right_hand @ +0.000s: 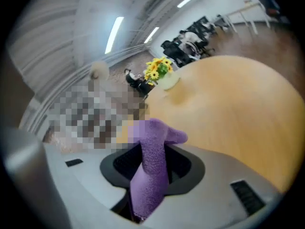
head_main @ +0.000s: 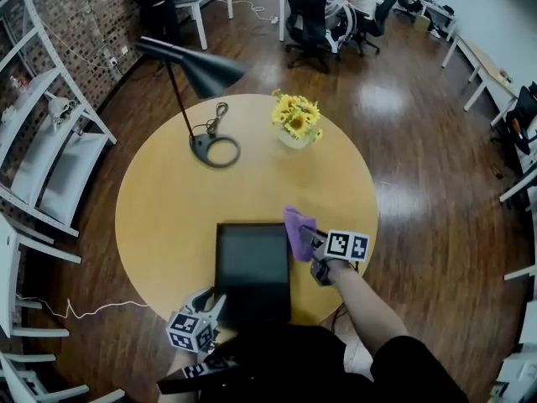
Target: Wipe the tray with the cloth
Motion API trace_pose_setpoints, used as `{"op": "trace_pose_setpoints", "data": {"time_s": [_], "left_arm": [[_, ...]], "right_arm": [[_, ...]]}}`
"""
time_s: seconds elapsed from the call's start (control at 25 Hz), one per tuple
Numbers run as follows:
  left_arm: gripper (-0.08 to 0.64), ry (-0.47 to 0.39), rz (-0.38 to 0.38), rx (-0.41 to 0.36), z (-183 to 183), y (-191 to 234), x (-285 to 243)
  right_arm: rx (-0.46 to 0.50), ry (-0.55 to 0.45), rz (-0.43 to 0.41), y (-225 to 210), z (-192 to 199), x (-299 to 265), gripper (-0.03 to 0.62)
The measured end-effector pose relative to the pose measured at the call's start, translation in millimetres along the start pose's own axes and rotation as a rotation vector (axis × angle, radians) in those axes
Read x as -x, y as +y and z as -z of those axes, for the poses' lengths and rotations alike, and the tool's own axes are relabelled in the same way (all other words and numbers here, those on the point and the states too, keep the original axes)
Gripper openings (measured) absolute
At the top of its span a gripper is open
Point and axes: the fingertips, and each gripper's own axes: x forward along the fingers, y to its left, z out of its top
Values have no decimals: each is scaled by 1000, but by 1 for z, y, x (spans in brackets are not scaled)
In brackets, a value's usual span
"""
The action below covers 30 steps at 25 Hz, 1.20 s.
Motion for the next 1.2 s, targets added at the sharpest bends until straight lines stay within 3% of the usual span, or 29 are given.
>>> {"op": "trace_pose_setpoints", "data": {"time_s": [0.08,0.32,0.68,0.96,1.2], "left_arm": [[135,17,35,-26,7,-6,1],[135,83,130,-64,26,-22,-6],[135,141,207,-157,44,-40,-19],[133,163,296,-200,46,-46,-19],[134,151,376,-169,45,-42,-17]], "right_arm": [[-102,-7,43,-8,-2,-13,138],[-28,45,162,-11,16,-42,140],[136,134,187,7,66,-28,140],[89,110,215,10,91,-9,140],[70,76,230,19,127,16,140]]}}
